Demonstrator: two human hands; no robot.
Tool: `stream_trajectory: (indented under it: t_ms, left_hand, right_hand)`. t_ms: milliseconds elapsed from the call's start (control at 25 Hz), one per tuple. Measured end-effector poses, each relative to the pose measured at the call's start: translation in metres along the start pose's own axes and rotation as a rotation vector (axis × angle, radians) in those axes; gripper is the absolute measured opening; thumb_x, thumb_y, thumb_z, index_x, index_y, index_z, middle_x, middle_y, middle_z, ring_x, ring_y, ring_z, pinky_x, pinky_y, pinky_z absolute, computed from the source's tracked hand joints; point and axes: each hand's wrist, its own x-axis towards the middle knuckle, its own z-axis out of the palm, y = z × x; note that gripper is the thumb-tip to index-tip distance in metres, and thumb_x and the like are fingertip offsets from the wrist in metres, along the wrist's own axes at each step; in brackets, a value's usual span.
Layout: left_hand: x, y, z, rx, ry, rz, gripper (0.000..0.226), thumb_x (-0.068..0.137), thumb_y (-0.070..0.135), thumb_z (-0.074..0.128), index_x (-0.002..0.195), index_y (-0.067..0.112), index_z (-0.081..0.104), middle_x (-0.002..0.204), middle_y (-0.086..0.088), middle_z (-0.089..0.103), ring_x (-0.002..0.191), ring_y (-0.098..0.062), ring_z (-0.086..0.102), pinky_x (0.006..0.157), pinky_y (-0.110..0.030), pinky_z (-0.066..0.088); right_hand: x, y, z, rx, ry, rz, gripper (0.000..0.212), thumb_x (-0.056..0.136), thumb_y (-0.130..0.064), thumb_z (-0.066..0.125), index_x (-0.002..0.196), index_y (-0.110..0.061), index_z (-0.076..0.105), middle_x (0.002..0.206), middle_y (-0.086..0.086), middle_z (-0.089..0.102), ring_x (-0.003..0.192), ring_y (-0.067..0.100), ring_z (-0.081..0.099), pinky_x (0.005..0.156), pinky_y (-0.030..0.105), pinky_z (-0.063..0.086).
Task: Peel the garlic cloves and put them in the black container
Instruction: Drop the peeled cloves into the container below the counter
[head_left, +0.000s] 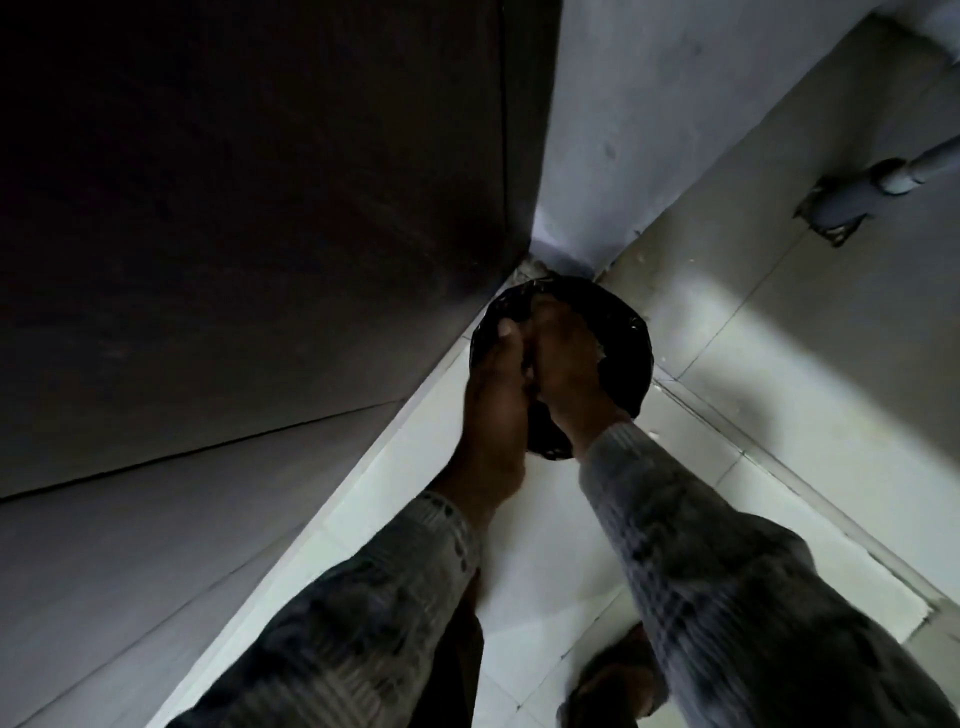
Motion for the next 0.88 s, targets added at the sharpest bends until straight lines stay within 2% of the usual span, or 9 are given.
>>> stream_trajectory:
  t_ms: [40, 120, 160, 240, 320, 440, 560, 680, 880]
  left_hand:
    - [-0.004, 0.002, -0.009, 0.026, 0.093, 0.038, 0.047, 0.102, 0.053, 0.049, 0.131, 0.021, 0.065, 0.129, -0.003, 0.070, 0.121, -0.020, 0.065, 0.106, -0.041, 0.052]
    - [0.002, -0.007, -0.015, -0.064, 0.089, 0.000, 0.038, 0.100, 0.053, 0.048, 0.124, 0.030, 0.066, 0.124, 0.002, 0.071, 0.119, -0.019, 0.066, 0.103, -0.041, 0.053]
    - [0.011, -0.004, -0.018, -0.126, 0.061, -0.072, 0.035, 0.102, 0.052, 0.047, 0.123, 0.032, 0.066, 0.121, 0.006, 0.071, 0.118, -0.016, 0.067, 0.099, -0.039, 0.055]
    - [0.023, 0.017, -0.017, -0.188, -0.039, -0.121, 0.031, 0.108, 0.048, 0.040, 0.119, 0.033, 0.065, 0.112, 0.015, 0.070, 0.104, -0.002, 0.070, 0.084, -0.023, 0.058]
    - [0.029, 0.043, -0.020, -0.242, -0.023, -0.138, 0.049, 0.107, 0.058, 0.034, 0.123, 0.024, 0.066, 0.113, 0.006, 0.072, 0.096, -0.007, 0.069, 0.081, -0.025, 0.056]
    - [0.017, 0.050, -0.022, -0.315, -0.016, -0.169, 0.053, 0.107, 0.055, 0.037, 0.128, 0.018, 0.069, 0.124, 0.000, 0.073, 0.102, -0.018, 0.070, 0.093, -0.038, 0.056]
    - [0.002, 0.037, -0.030, -0.096, 0.071, -0.061, 0.034, 0.100, 0.028, 0.056, 0.130, 0.019, 0.069, 0.131, -0.005, 0.069, 0.124, -0.023, 0.064, 0.112, -0.048, 0.047]
    - [-0.011, 0.045, -0.041, 0.241, 0.001, 0.138, 0.059, 0.076, 0.022, 0.061, 0.134, 0.034, 0.064, 0.136, 0.000, 0.064, 0.127, -0.018, 0.060, 0.111, -0.045, 0.048]
    - [-0.082, 0.132, -0.052, 0.634, -0.127, 0.377, 0.068, 0.070, 0.014, 0.060, 0.138, 0.019, 0.062, 0.133, -0.008, 0.062, 0.124, -0.023, 0.057, 0.107, -0.021, 0.039]
  right_hand:
    - [0.007, -0.017, 0.003, 0.192, 0.035, 0.170, 0.039, 0.108, -0.041, 0.039, 0.103, -0.013, 0.066, 0.093, 0.006, 0.072, 0.077, 0.019, 0.069, 0.072, 0.031, 0.054]
    - [0.013, -0.046, 0.009, 0.424, -0.098, 0.328, 0.050, 0.109, -0.050, 0.037, 0.114, -0.011, 0.068, 0.109, 0.010, 0.073, 0.068, 0.013, 0.065, 0.057, 0.023, 0.050]
    - [0.002, -0.055, 0.008, 0.239, -0.123, 0.190, 0.055, 0.109, -0.053, 0.035, 0.124, -0.013, 0.069, 0.126, 0.008, 0.069, 0.082, 0.007, 0.068, 0.063, 0.021, 0.054]
    - [-0.032, -0.059, 0.008, -0.022, -0.074, -0.254, 0.047, 0.111, -0.043, 0.033, 0.138, -0.019, 0.063, 0.144, -0.003, 0.060, 0.123, 0.003, 0.061, 0.101, 0.020, 0.049]
    - [-0.037, -0.004, -0.004, -0.316, -0.127, -0.453, 0.048, 0.109, -0.040, 0.034, 0.153, -0.025, 0.047, 0.155, -0.003, 0.050, 0.144, 0.018, 0.046, 0.119, 0.037, 0.037]
    - [-0.014, 0.028, -0.023, -0.569, -0.203, -0.090, 0.061, 0.100, -0.038, 0.051, 0.157, -0.023, 0.040, 0.154, 0.013, 0.050, 0.143, 0.032, 0.045, 0.119, 0.049, 0.036]
    - [-0.022, 0.008, -0.044, -0.597, -0.217, -0.077, 0.076, 0.089, -0.033, 0.071, 0.157, -0.022, 0.039, 0.158, 0.009, 0.045, 0.146, 0.029, 0.042, 0.121, 0.047, 0.034]
    - [-0.050, -0.027, -0.065, -0.677, -0.228, -0.209, 0.089, 0.080, -0.039, 0.078, 0.157, -0.023, 0.038, 0.158, 0.009, 0.044, 0.144, 0.029, 0.043, 0.118, 0.049, 0.038]
    - [-0.129, -0.110, -0.117, -0.718, -0.177, -0.265, 0.098, 0.071, -0.046, 0.082, 0.155, -0.018, 0.042, 0.156, 0.011, 0.045, 0.142, 0.031, 0.044, 0.113, 0.049, 0.042]
